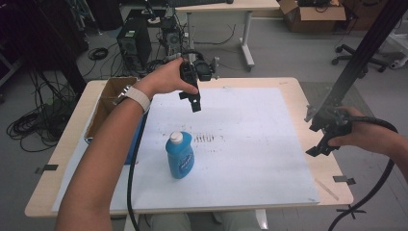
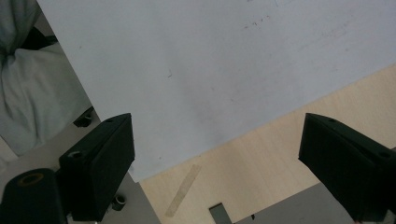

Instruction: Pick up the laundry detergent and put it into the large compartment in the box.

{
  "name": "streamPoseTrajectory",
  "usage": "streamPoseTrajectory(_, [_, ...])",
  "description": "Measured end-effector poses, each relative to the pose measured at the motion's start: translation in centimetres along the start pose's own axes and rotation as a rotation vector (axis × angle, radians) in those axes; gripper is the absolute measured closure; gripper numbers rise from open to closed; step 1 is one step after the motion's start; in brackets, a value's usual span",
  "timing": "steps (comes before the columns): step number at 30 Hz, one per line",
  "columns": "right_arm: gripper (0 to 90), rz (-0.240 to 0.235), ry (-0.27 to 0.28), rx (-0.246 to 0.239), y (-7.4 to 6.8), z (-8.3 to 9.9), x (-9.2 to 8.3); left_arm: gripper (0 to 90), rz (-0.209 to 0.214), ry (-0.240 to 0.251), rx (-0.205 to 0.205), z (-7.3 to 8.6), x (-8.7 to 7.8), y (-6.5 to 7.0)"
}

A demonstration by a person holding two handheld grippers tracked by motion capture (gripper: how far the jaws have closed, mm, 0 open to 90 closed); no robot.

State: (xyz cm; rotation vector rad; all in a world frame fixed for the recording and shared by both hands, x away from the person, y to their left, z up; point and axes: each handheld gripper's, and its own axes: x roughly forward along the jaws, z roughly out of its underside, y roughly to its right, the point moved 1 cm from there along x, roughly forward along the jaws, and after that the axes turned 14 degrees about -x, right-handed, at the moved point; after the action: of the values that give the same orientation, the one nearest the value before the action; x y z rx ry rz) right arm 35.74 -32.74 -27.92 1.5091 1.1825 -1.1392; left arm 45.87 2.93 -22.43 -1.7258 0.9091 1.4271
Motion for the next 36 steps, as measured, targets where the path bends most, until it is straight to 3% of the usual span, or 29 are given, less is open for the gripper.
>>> streamPoseTrajectory(7, [10.5, 0.001, 0.001, -0.002, 0.2, 0.2, -0.2, 11.4, 0.011, 0.0, -0.03, 0.0, -0.3, -0.3])
streamPoseTrajectory(15, [10.5, 0.0, -0.004, 0.0, 0.2, 0.4, 0.1, 7.7, 0.014, 0.02, -0.107, -0.1, -1.2, -0.1])
streamPoseTrajectory(16, [10.5, 0.0, -0.002, 0.0, 0.2, 0.4, 0.1, 7.7, 0.016, 0.028, -0.143, 0.0, -1.7, 0.1])
streamPoseTrajectory(18, [10.5, 0.0, -0.001, -0.004, 0.2, 0.3, 0.1, 7.5, 0.013, 0.031, -0.152, 0.0, -1.8, 0.1])
streamPoseTrajectory(25, [10.5, 0.008, 0.0, -0.009, 0.0, 0.2, -0.1, 6.9, 0.015, 0.051, -0.264, 1.0, -3.8, 0.7])
streamPoseTrajectory(26, [10.5, 0.008, 0.0, -0.009, 0.0, 0.2, -0.1, 6.9, 0.015, 0.051, -0.264, 1.0, -3.8, 0.7])
streamPoseTrajectory(27, [10.5, 0.009, -0.002, -0.011, -0.1, 0.2, -0.1, 6.9, 0.009, 0.053, -0.294, 1.2, -4.2, 0.9])
streamPoseTrajectory(36, [10.5, 0.01, 0.0, -0.021, -0.2, 0.0, -0.1, 7.6, 0.008, 0.057, -0.377, 1.7, -5.1, 1.8])
